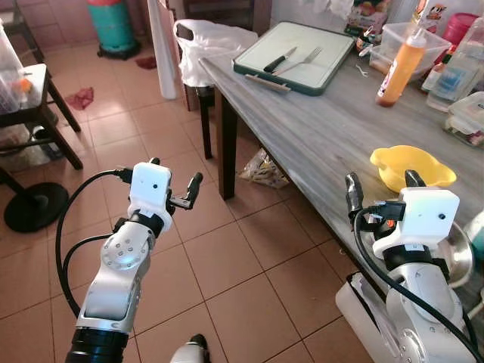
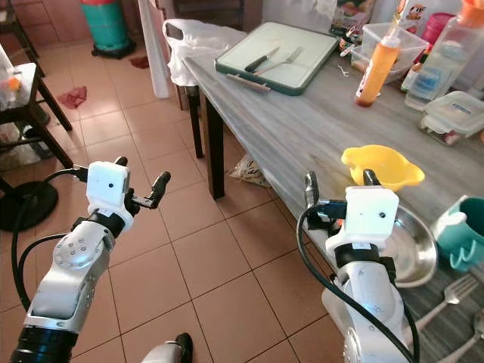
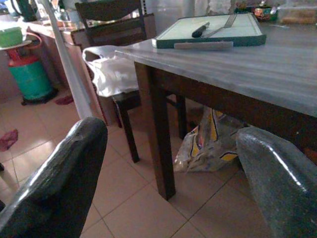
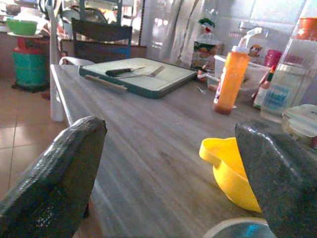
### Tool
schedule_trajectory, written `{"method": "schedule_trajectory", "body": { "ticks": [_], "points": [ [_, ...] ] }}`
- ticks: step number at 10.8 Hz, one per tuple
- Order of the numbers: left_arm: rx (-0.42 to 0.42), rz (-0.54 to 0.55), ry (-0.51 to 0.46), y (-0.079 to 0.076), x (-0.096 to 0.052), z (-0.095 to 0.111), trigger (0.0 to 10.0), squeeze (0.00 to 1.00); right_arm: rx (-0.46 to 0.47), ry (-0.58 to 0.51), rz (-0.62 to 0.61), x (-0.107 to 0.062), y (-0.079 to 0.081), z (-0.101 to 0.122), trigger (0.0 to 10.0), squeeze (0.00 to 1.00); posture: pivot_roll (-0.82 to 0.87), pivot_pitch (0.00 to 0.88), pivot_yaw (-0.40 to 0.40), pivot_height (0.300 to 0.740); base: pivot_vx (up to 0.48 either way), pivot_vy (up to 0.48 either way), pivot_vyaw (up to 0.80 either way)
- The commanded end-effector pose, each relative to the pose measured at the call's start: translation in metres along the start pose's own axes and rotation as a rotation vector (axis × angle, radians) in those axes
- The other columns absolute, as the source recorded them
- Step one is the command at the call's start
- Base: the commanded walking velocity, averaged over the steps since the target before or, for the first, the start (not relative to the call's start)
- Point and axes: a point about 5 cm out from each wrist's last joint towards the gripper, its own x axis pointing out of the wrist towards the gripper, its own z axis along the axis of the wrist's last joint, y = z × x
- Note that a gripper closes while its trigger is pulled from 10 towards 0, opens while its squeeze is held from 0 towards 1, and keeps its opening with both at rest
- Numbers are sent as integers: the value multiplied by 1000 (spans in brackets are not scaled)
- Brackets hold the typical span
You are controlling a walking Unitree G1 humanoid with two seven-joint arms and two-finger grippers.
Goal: Setting the table
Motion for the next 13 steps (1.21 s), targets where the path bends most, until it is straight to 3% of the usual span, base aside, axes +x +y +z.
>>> {"method": "schedule_trajectory", "body": {
  "ticks": [1, 13],
  "points": [
    [14, 5, 1, 1, 1, 0, 10000, 0, 1, -6, -4, 1, -1, 0, 10000, 1000, 166, 122, -53, 740, 0, 315, 0],
    [6, 10, 38, 3, 2, -8, 10000, 0, 10, -5, -8, 5, 1, -3, 10000, 1000, 178, 124, -50, 740, 0, 427, 0]
  ]
}}
